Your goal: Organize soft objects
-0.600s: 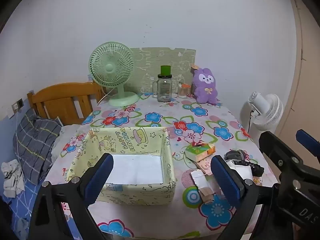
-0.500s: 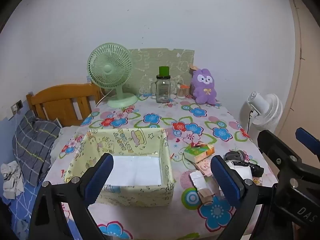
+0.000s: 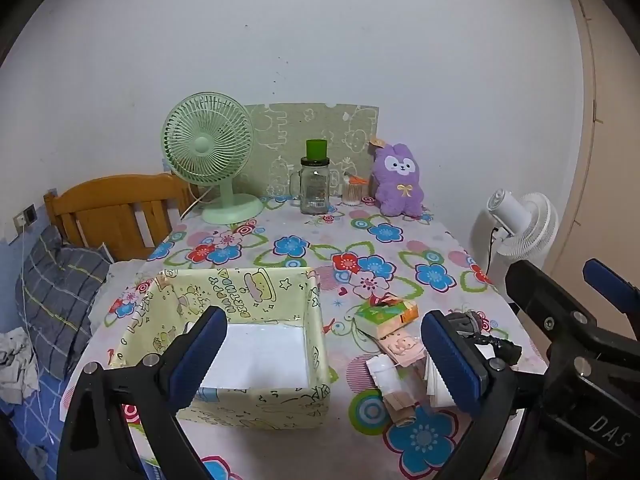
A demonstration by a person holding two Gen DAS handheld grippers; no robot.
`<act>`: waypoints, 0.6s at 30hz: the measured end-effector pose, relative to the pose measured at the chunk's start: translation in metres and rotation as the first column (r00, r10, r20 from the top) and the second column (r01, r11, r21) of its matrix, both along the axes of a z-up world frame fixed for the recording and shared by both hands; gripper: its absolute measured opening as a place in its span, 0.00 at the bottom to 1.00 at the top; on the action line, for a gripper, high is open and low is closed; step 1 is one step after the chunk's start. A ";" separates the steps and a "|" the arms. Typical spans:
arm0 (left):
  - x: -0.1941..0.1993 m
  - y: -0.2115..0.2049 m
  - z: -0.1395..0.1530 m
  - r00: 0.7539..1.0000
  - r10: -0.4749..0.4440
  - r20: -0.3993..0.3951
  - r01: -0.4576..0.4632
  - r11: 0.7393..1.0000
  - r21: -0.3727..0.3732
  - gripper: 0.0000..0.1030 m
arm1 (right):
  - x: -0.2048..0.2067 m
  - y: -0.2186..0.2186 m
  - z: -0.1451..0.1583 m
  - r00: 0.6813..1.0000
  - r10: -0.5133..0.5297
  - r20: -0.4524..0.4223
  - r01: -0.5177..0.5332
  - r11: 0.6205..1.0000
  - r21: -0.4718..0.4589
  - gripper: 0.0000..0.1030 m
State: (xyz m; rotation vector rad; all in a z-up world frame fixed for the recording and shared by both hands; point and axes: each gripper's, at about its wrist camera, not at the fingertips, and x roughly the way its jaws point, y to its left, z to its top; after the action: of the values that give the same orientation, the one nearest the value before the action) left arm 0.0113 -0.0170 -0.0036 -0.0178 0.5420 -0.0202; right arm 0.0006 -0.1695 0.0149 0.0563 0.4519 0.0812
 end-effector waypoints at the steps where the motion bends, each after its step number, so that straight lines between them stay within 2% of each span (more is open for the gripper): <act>1: 0.001 -0.001 0.000 1.000 0.001 -0.001 -0.001 1.000 0.003 0.96 | 0.000 0.000 0.000 1.000 0.002 0.001 -0.002 1.000 -0.003 1.00; 18: 0.009 0.001 -0.006 1.000 0.001 -0.013 -0.001 1.000 0.011 0.96 | -0.001 0.002 -0.007 1.000 0.013 -0.009 -0.013 1.000 0.001 1.00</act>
State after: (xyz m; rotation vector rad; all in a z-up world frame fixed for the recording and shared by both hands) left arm 0.0205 -0.0158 -0.0100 -0.0078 0.5551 -0.0159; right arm 0.0000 -0.1679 0.0082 0.0545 0.4612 0.0939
